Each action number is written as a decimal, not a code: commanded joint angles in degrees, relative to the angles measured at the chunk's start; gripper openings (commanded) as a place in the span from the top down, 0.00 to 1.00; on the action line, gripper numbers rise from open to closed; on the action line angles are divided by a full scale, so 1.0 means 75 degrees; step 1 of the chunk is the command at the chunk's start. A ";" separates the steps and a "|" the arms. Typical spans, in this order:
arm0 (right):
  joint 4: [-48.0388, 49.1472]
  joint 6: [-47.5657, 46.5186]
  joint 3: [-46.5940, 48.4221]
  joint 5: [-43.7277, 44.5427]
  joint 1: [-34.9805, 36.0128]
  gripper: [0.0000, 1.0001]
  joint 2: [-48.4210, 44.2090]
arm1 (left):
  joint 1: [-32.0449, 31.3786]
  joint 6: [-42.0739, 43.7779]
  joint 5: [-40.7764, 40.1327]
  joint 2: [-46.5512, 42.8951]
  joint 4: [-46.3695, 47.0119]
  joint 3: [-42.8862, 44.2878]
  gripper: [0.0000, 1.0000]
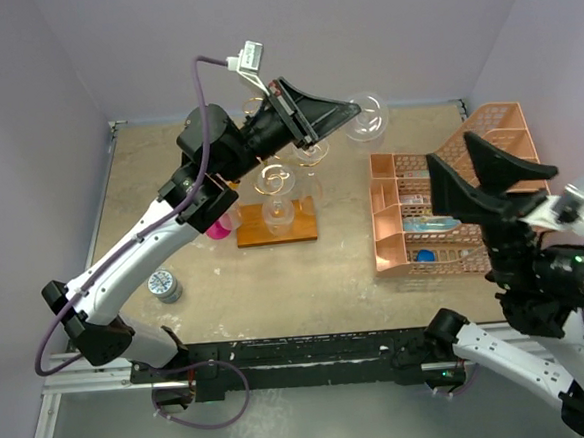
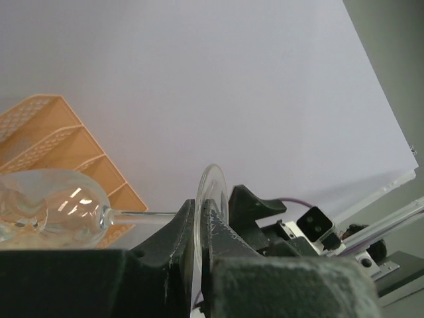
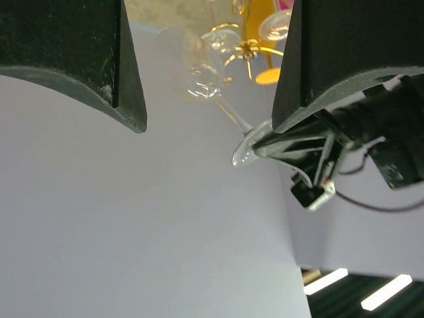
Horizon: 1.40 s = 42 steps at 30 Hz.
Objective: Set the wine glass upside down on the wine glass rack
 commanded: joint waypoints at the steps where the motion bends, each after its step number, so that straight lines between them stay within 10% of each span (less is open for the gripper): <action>1: 0.1038 0.0496 -0.0342 -0.0168 0.0023 0.22 -0.0549 | 0.0646 0.0118 0.0312 0.0090 0.1053 0.0585 1.00; 16: 0.1466 0.1206 -0.0431 -0.0823 0.0022 0.26 -0.0312 | 0.2833 -0.1249 0.2087 0.1800 0.2303 0.1860 1.00; 26: 0.1517 0.1736 -0.0760 -0.0707 0.0020 0.31 -0.0150 | 0.3351 -0.2357 0.1841 0.1993 0.3325 0.0625 1.00; 42: 0.1474 0.1907 -0.0862 -0.0494 0.0025 0.33 0.0047 | 0.3518 -0.1105 0.0475 0.1049 0.0292 -0.0350 1.00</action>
